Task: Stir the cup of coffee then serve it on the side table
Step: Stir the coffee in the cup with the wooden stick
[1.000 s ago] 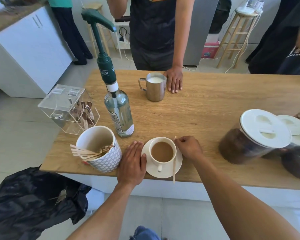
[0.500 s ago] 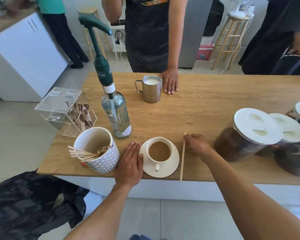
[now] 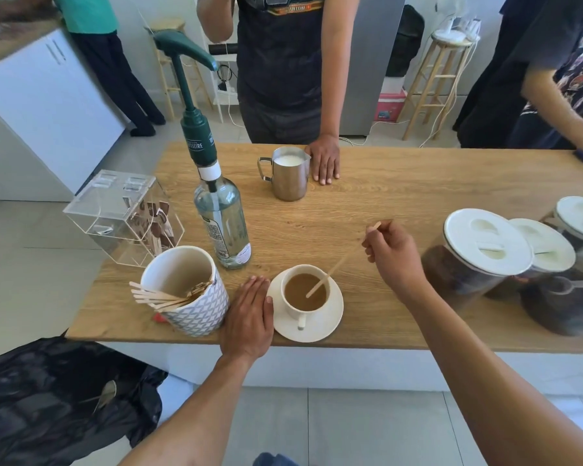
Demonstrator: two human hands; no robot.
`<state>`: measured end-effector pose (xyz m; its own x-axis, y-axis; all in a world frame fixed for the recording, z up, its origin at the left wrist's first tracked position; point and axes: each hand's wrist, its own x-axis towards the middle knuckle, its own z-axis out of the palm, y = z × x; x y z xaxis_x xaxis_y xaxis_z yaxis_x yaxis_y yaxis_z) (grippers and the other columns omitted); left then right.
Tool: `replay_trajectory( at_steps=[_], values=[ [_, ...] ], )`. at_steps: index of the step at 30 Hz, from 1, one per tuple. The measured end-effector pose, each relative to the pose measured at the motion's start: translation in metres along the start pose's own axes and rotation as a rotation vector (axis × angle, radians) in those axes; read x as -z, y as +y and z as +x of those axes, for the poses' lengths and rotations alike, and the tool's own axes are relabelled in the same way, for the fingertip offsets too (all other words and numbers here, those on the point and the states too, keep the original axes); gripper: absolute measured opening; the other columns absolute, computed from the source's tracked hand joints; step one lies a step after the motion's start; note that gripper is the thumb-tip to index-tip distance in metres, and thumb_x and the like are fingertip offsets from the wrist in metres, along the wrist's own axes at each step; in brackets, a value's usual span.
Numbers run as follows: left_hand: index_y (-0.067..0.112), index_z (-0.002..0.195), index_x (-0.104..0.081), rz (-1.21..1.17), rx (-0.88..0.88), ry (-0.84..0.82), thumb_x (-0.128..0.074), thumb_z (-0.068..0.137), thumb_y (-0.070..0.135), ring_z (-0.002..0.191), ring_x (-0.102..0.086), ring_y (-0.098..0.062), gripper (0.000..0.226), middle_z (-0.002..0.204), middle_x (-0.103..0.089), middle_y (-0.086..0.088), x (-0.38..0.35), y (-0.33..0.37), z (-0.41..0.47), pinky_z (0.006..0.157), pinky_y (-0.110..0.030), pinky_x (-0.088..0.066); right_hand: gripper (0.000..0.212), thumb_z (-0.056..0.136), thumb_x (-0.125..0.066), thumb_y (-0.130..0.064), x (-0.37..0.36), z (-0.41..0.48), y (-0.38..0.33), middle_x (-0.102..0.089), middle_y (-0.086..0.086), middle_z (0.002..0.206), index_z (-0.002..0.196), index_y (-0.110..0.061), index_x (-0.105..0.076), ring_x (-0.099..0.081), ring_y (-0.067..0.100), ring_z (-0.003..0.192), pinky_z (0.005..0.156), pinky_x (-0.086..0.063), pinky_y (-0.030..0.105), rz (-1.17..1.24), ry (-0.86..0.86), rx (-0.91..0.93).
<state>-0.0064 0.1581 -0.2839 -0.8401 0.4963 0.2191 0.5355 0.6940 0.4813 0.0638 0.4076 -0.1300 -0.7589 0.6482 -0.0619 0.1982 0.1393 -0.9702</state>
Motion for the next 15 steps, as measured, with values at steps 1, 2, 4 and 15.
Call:
replay_trajectory(
  at_steps=[1,2,4,15],
  values=[
    [0.010,0.142,-0.054,0.000,0.002,0.000,-0.022,0.105,0.037,0.144,-0.040,-0.020,0.056,0.147,-0.053,-0.005,0.000,0.000,0.000,0.120,-0.041,-0.030,0.011,0.099,-0.050,-0.019,-0.001,-0.002,-0.002,-0.064,0.002,0.078,0.091,-0.014,-0.056,-0.058,0.013,0.068,0.064,-0.049,0.027,-0.051,0.013,0.057],
    [0.010,0.142,-0.054,-0.002,0.003,0.000,-0.022,0.105,0.037,0.144,-0.040,-0.020,0.056,0.148,-0.053,-0.005,0.000,0.000,0.000,0.120,-0.041,-0.029,0.011,0.099,-0.050,-0.021,-0.003,-0.004,-0.003,-0.066,0.003,0.080,0.091,-0.016,-0.056,-0.060,0.016,0.070,0.064,-0.050,0.030,-0.104,0.024,0.104],
    [0.010,0.142,-0.053,-0.001,0.002,0.000,-0.022,0.105,0.037,0.144,-0.039,-0.020,0.055,0.148,-0.053,-0.005,0.000,0.001,-0.001,0.121,-0.039,-0.028,0.011,0.098,-0.052,-0.024,-0.004,-0.009,-0.006,-0.067,0.007,0.082,0.093,-0.015,-0.057,-0.061,0.021,0.072,0.065,-0.051,0.033,-0.190,0.036,0.186],
    [0.010,0.142,-0.053,-0.008,-0.001,-0.001,-0.021,0.105,0.036,0.144,-0.039,-0.020,0.055,0.148,-0.052,-0.005,0.000,0.000,-0.001,0.121,-0.041,-0.029,0.012,0.096,-0.055,-0.024,-0.008,-0.030,-0.002,-0.061,-0.014,0.071,0.092,-0.017,-0.064,-0.054,0.005,0.064,0.056,-0.038,0.018,-0.504,-0.119,0.361]
  ],
)
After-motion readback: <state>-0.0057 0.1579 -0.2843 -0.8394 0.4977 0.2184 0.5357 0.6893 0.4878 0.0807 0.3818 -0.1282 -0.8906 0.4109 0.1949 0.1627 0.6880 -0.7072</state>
